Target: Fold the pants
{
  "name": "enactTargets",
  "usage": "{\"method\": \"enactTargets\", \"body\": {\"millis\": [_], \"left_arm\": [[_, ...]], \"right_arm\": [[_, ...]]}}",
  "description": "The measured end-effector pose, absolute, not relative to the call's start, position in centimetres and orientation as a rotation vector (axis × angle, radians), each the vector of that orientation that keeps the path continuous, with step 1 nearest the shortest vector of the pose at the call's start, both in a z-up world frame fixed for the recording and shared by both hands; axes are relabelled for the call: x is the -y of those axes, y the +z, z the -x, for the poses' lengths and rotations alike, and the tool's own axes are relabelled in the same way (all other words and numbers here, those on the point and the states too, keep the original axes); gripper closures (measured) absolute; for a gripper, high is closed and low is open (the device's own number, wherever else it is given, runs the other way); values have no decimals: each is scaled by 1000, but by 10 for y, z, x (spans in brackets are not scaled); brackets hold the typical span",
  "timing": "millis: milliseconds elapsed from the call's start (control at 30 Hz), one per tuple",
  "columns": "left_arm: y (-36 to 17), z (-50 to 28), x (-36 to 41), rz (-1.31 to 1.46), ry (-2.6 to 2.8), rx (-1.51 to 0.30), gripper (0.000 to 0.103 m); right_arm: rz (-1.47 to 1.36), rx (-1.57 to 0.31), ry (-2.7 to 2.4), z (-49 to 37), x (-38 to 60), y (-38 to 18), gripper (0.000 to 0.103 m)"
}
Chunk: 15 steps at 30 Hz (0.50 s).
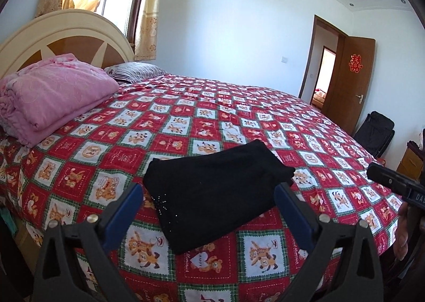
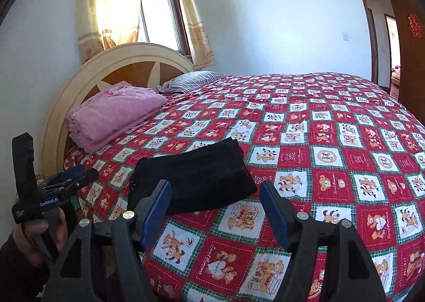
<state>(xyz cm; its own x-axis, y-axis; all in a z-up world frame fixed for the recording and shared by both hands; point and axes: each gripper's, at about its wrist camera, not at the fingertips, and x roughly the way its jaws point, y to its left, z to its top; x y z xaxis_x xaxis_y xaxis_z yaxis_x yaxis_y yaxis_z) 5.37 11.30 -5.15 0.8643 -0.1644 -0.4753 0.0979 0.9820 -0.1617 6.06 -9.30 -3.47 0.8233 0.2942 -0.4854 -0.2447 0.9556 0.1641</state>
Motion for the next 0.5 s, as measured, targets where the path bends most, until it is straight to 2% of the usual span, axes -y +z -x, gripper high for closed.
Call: {"method": "enactTargets", "body": {"millis": [500], "left_arm": [[-51, -53, -114, 119, -133, -511, 1]], "right_arm": [[-96, -528, 306, -59, 87, -38, 29]]}}
